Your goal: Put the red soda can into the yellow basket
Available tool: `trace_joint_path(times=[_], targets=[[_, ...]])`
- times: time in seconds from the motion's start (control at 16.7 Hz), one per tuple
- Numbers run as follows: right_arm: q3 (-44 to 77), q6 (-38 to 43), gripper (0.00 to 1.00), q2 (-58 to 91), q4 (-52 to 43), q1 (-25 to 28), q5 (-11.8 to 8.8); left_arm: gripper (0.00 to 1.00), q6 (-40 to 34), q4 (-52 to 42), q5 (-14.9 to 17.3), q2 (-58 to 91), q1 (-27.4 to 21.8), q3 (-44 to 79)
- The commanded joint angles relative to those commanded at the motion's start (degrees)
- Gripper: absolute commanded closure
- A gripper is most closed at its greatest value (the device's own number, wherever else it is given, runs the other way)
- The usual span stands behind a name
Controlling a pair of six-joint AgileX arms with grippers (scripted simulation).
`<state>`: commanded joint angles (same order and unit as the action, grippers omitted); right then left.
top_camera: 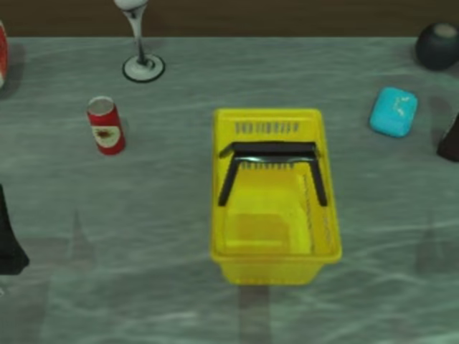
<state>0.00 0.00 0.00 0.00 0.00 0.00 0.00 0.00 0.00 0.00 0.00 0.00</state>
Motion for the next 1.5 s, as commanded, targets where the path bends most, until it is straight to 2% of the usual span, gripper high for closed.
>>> trace_joint_path(times=[0.3,0.6,0.96,1.5], targets=[[0.0,0.0,0.00,0.0,0.0,0.0,0.0,0.00,0.8,-2.3,0.4,3.2,-0.7,2.8],[0.0,0.0,0.00,0.0,0.0,0.0,0.0,0.00,4.7,-13.8,1.6,19.4,-3.1,16.7],[0.0,0.0,0.00,0.0,0.0,0.0,0.0,0.00,12.7,-35.2,2.6,51.0,-6.4,44.2],[0.0,0.0,0.00,0.0,0.0,0.0,0.0,0.00,26.8,-67.9,2.4,105.3,-9.9,94.3]])
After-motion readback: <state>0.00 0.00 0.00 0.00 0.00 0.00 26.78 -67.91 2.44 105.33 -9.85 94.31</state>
